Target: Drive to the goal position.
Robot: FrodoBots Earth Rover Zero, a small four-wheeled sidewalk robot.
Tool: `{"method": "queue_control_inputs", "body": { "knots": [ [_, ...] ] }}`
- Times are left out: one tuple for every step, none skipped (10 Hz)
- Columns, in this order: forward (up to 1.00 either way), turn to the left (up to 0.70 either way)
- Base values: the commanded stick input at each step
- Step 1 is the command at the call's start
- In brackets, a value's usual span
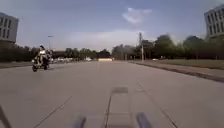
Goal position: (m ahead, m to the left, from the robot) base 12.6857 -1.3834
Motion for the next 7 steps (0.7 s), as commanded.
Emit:
{"method": "queue_control_inputs", "body": {
  "knots": [
    [1.00,0.00],
    [1.00,0.00],
    [1.00,0.00],
    [1.00,0.00],
    [1.00,0.00],
    [1.00,0.00],
    [1.00,0.00]
  ]
}}
